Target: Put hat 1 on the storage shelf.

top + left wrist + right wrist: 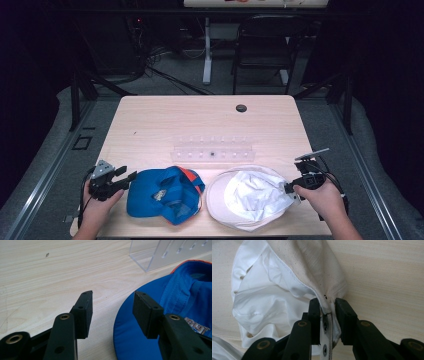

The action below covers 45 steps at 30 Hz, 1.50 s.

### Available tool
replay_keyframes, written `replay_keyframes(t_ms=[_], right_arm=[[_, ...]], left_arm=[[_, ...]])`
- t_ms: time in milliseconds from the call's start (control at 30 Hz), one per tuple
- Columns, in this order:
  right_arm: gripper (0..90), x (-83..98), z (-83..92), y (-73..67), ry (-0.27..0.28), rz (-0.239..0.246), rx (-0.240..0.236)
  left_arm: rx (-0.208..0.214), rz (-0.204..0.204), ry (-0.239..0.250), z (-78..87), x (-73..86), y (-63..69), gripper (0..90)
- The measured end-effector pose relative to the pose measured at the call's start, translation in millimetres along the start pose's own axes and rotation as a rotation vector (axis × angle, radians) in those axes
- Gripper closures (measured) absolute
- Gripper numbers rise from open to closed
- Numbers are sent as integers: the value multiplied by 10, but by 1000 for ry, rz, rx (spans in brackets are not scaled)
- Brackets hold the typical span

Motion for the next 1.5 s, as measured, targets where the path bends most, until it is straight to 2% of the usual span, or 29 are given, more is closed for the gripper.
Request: replay_keyframes(t_ms=[133,167,200,267,300,433,467,500,633,700,800,833,933,1033,1100,1133,1233,1300,1367,1400,1433,1500], right_arm=[[760,0,2,-12,-24,0,1],[761,2,5,-17,-39,-22,-7],[763,-7,6,-20,-37,-25,-6],[766,-4,19,-13,-58,-14,-2],[767,-15,16,-26,-49,-28,-6],[763,-42,35,-47,-49,-27,13],[761,-53,26,-61,-31,-41,18],[758,-50,50,-50,-59,-13,16],[715,-65,61,-75,-70,-10,33],[729,-78,56,-80,-62,-12,42],[772,-70,55,-81,-91,5,31],[775,-77,48,-89,-81,-3,22],[788,-82,61,-81,-95,-4,11],[794,-93,96,-90,-107,-17,6],[797,-119,109,-116,-80,-32,-3],[797,-129,153,-128,-101,-26,-8],[799,-157,175,-162,-85,-41,-3],[801,-175,218,-186,-103,-38,-12],[802,-195,264,-202,-114,-29,-4],[803,-214,290,-227,-116,-46,0],[803,-222,309,-219,-120,-28,2],[803,-260,353,-252,-108,-49,15]], left_arm=[[-2,-5,0,-2,-1,1,511],[1,-5,-7,3,2,2,511],[0,-6,-5,2,1,3,511],[-2,-3,6,-3,-4,3,511],[-3,-4,3,-1,-2,1,511],[-3,-1,2,0,-1,-1,511],[-3,-1,3,0,-1,0,511],[-4,-4,2,0,-2,-2,511],[-4,-2,3,0,-3,-2,511],[-3,-2,2,0,-2,-4,511],[-3,0,3,1,-3,-4,511],[-3,0,4,2,-4,-5,511],[-4,-2,4,4,-4,-9,511],[-3,0,7,1,-6,-10,511],[-3,-1,7,1,-6,-10,511],[-3,0,6,1,-5,-10,511],[-4,-1,6,2,-5,-10,511],[-4,1,7,3,-5,-10,512],[-4,3,8,5,-5,-11,512],[-5,4,8,5,-5,-13,512],[-2,5,0,11,-2,-14,511],[-6,6,-2,12,-2,-17,512]])
Point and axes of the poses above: each handheld gripper's, and its own axes: z roughly backward along the jaws, x roughly out of its underside, y roughly to its right, the point moved 7 cm from there along -z, roughly forward along the jaws, and after that the axes turned 5 degrees about z, right-handed, at the moved point
